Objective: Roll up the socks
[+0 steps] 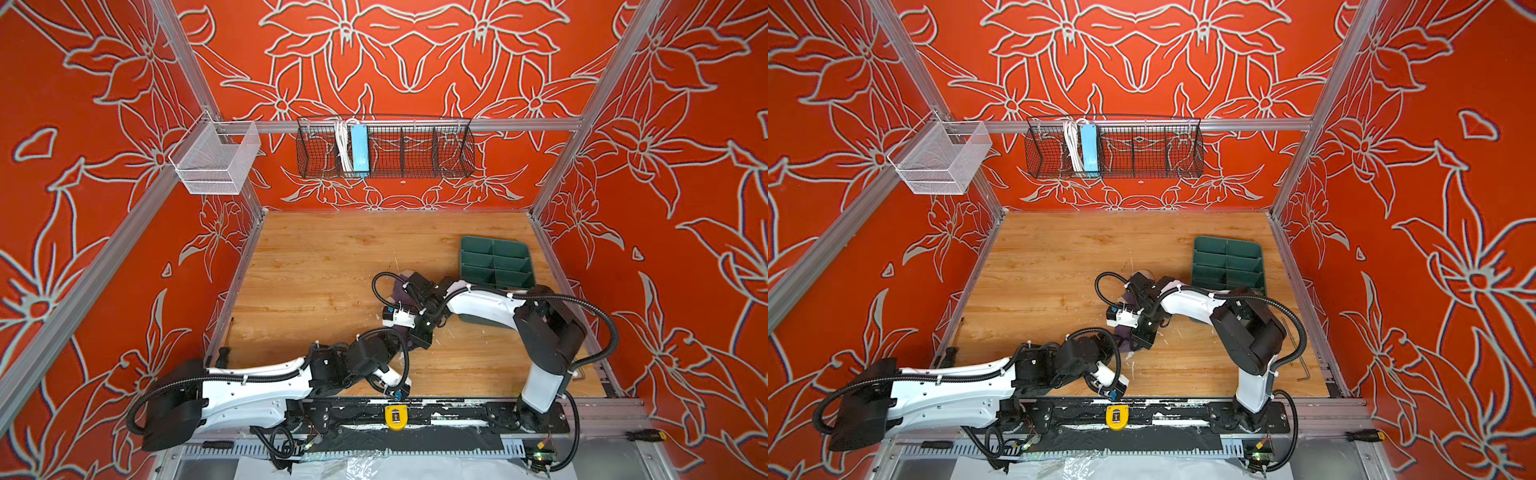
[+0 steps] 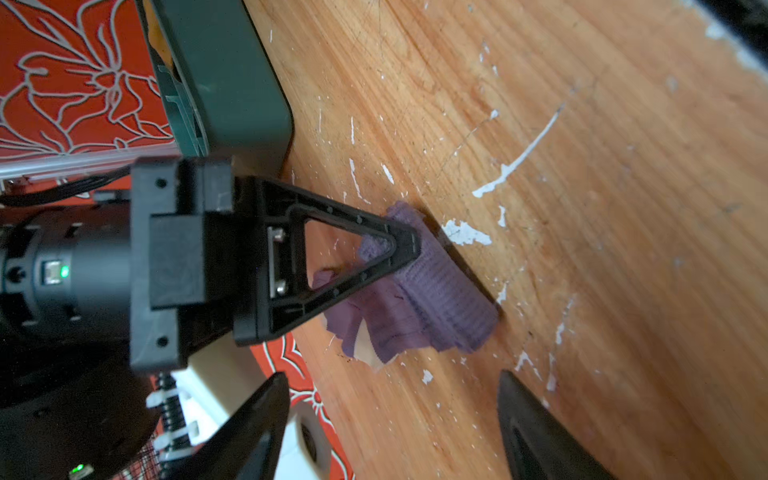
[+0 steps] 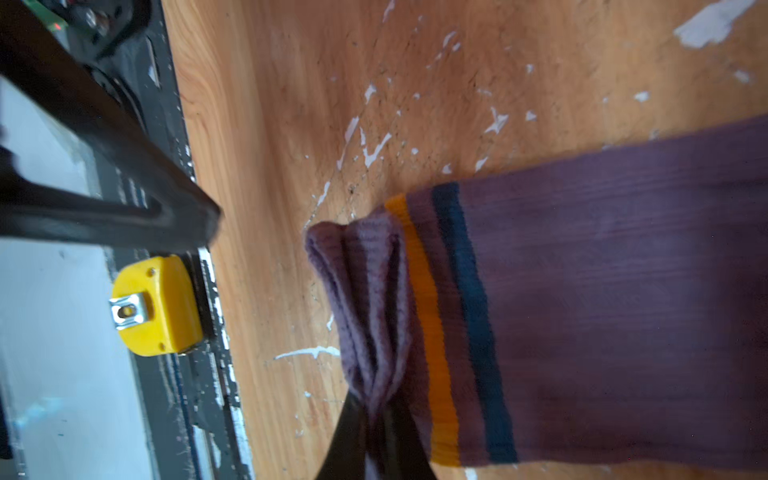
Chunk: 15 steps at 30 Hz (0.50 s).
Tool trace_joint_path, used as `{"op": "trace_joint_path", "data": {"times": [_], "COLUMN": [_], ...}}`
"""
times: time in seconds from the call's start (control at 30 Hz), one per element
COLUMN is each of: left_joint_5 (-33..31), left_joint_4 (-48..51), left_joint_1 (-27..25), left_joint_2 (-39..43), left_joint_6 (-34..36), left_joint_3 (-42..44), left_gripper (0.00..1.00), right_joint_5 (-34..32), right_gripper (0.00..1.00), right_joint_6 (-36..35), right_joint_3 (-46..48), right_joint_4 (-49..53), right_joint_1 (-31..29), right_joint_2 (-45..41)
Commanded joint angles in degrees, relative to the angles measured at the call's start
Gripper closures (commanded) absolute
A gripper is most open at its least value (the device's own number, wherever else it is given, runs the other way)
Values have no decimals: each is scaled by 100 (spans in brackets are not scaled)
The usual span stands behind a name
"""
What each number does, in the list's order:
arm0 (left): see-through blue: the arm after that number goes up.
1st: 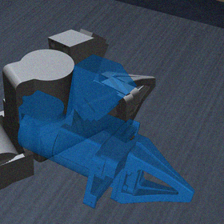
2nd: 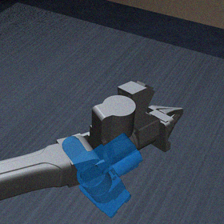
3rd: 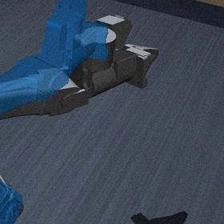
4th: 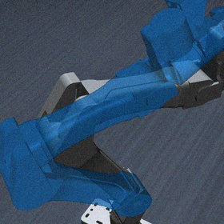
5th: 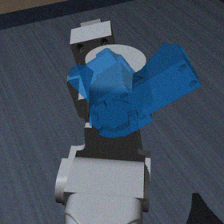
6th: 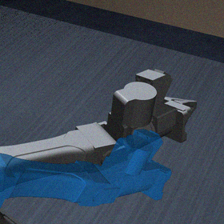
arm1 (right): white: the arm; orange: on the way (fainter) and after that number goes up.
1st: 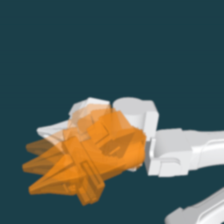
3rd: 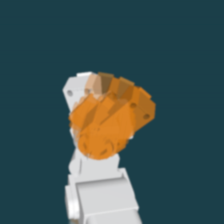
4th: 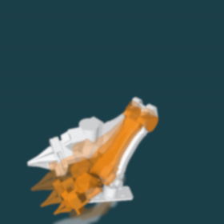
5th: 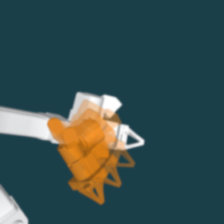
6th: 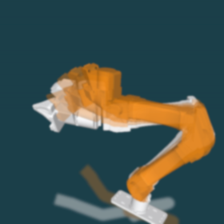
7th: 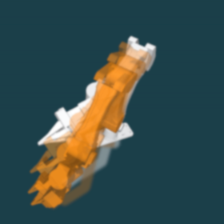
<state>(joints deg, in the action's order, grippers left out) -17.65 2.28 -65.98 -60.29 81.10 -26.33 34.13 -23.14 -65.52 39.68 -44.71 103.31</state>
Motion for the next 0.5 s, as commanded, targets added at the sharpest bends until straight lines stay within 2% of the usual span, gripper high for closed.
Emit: {"op": "trace_joint_path", "data": {"times": [0.0, 0.13, 0.23, 0.33, 0.47], "left_joint_5": [-133, -316, -363, -297, 384], "left_joint_4": [-428, -763, -679, -339, 1425], "left_joint_1": [-12, -12, 3, -12, -16], "left_joint_2": [-17, 36, -106, -192, -9], "left_joint_6": [182, 378, 221, -738, -2233], "left_joint_3": [80, 213, 117, -247, -1072], "left_gripper": [27, 37, 38, 37, 35], "right_joint_5": [381, 649, 831, 657, 556], "right_gripper": [100, 100, 100, 100, 100], "right_joint_6": [396, 638, 738, 801, 878], "right_joint_3": [3, -159, -407, -426, -357], "right_joint_4": [71, 202, 504, 506, 372], "right_joint_1": [82, 219, 287, 295, 364], "right_joint_2": [117, 374, 640, 733, 682]}}
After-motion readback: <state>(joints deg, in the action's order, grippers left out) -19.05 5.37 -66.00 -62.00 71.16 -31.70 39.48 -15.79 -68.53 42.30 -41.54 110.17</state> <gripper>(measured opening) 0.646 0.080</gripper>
